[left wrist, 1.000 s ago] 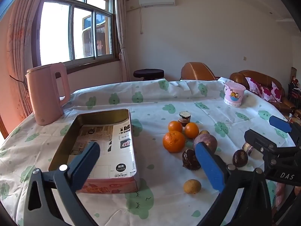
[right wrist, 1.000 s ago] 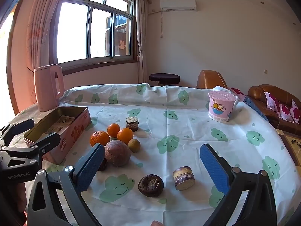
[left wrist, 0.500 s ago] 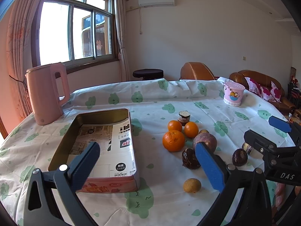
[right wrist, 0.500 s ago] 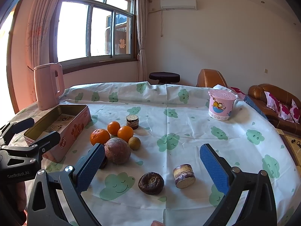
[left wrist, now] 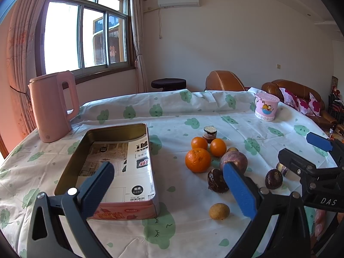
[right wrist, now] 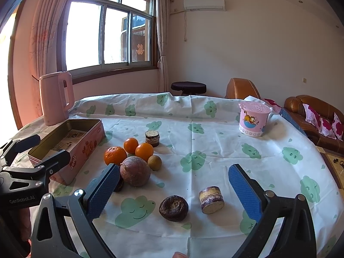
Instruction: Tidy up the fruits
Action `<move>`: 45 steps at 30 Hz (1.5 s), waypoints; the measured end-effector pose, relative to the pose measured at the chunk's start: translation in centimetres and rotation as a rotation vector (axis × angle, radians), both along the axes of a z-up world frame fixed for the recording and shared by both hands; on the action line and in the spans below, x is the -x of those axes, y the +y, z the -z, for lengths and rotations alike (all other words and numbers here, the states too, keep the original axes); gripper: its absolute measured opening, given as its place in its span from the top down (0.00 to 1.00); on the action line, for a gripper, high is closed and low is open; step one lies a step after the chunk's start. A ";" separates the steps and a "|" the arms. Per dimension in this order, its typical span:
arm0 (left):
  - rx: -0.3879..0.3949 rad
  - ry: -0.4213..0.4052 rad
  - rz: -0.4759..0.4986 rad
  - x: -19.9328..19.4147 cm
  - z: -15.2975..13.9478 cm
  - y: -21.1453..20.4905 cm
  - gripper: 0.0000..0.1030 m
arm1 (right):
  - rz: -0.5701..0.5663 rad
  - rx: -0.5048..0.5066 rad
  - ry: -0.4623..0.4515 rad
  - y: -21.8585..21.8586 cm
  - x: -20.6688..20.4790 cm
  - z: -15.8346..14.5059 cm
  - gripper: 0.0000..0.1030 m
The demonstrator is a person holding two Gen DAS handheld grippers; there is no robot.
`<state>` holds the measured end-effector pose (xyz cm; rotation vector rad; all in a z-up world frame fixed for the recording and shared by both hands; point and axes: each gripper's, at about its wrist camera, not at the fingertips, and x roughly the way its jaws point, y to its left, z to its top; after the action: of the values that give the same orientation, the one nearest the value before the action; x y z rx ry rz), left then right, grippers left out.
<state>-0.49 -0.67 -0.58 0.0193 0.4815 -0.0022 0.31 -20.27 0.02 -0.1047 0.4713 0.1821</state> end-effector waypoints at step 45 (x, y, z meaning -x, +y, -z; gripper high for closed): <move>0.035 0.061 0.062 -0.2 1.5 -0.9 0.00 | 0.031 -0.019 0.051 -2.8 -0.2 1.7 0.01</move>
<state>-0.33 -1.55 -2.12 0.0000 0.5420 -0.0719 0.48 -23.05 -1.64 -0.0746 0.5213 0.1590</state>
